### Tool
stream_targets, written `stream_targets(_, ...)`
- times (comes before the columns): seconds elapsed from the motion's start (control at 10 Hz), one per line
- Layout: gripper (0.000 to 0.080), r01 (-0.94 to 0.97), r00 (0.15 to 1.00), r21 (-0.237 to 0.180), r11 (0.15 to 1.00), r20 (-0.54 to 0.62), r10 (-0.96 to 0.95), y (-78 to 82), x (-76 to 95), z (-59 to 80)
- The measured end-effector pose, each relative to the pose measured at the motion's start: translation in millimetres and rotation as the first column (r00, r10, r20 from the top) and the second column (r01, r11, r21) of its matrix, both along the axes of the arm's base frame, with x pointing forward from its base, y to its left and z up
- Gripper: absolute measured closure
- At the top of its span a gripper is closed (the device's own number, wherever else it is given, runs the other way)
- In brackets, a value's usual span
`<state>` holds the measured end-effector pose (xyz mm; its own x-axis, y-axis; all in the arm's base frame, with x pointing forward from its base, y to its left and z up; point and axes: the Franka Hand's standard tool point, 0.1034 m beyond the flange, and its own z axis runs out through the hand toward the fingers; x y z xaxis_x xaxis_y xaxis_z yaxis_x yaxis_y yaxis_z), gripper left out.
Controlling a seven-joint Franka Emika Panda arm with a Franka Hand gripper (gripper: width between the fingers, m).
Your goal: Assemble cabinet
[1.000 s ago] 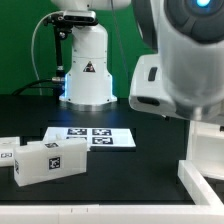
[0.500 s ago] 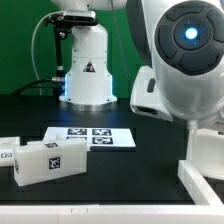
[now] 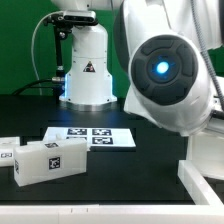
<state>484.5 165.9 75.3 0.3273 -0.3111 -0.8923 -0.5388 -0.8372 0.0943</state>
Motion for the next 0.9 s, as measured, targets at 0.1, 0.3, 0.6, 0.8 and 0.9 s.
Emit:
stream_targets(0.1, 0.0003, 0.002, 1.000, 0.003, 1.000, -0.006, -0.002, 1.2, -2.0, -0.2)
stream_targets(0.3, 0.0003, -0.007, 1.000, 0.008, 1.000, -0.001, 0.007, 6.5, -2.0, 3.7)
stream_targets(0.6, 0.0003, -0.035, 0.999, -0.002, 0.999, 0.014, 0.035, 7.0, -1.6, 9.6)
stream_targets(0.8, 0.0003, -0.069, 0.997, -0.020, 0.997, 0.029, 0.070, 6.3, -0.5, 8.3)
stream_targets(0.9, 0.0003, -0.067, 0.997, -0.021, 0.998, 0.028, 0.068, 5.0, -0.4, 7.8)
